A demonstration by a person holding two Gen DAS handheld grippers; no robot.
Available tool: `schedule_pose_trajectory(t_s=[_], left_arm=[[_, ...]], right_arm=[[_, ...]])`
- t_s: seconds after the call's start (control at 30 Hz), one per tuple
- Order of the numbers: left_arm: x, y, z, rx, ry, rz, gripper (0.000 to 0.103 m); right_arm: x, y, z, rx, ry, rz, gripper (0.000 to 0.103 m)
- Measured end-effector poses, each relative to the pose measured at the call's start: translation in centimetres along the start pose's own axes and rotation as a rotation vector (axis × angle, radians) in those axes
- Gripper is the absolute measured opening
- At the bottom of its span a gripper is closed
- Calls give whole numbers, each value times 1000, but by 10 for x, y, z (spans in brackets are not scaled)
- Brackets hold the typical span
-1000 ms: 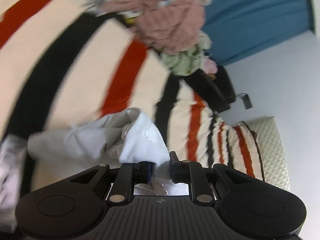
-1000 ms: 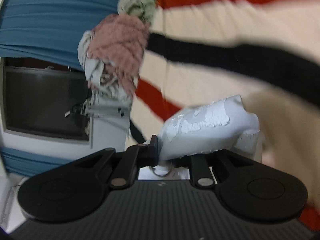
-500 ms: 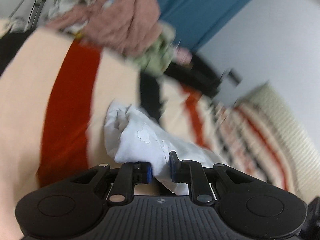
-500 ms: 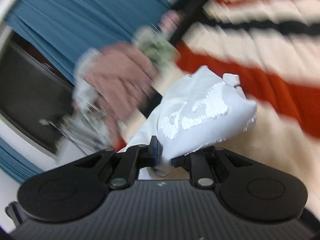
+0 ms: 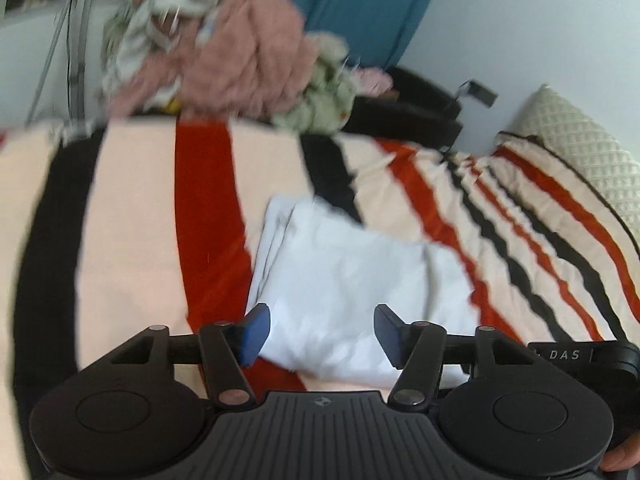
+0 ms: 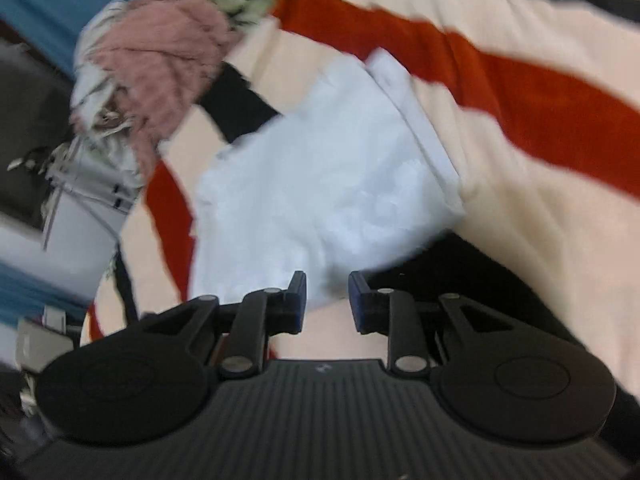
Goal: Fold clothes
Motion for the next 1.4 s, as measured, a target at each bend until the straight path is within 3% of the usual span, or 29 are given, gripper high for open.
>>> schedule_pose_trajectory(t_s=[0.13, 0.17, 0.2, 0.23, 0.27, 0.4, 0.5, 0.7, 0.9, 1.03, 1.4], left_arm=[[-65, -10, -21, 36, -2, -60, 66], [-81, -11, -25, 40, 4, -76, 70], [-97, -12, -30, 43, 11, -93, 80], [-113, -11, -33, 53, 5, -106, 85], [-127, -11, -36, 67, -5, -119, 85], [-183, -3, -46, 137, -41, -171, 100], [-221, 9, -50, 164, -31, -221, 103], [-282, 47, -47, 190, -51, -327, 103], [-321, 100, -35, 189, -60, -410, 103], [-325, 129, -25, 219, -81, -430, 103], [-313, 171, 16, 204, -122, -445, 103]], right_arm=[[-53, 2, 33, -93, -36, -63, 30], [-67, 4, 40, -127, -41, -83, 53], [-82, 6, 48, -161, -45, -104, 84], [-97, 8, 56, -194, -50, -124, 93], [-112, 11, 62, -226, -51, -149, 95], [-162, 31, 78, -314, -53, -232, 95], [-191, 47, 86, -365, -62, -281, 95], [-242, 86, 92, -459, -85, -409, 95], [-259, 138, 82, -549, -85, -520, 95], [-254, 172, 78, -601, -79, -567, 95], [-218, 210, 64, -604, -36, -622, 95]])
Point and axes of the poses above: each gripper's, at about its wrist camera, not at the fingertips, and x roughly the way its jaws point, z to its left, y to its underside, the point moved 7 cm from there along x, roughly the way its jaws point, and after that the axes turned 5 degrees about -x, right-handed, at the moved point
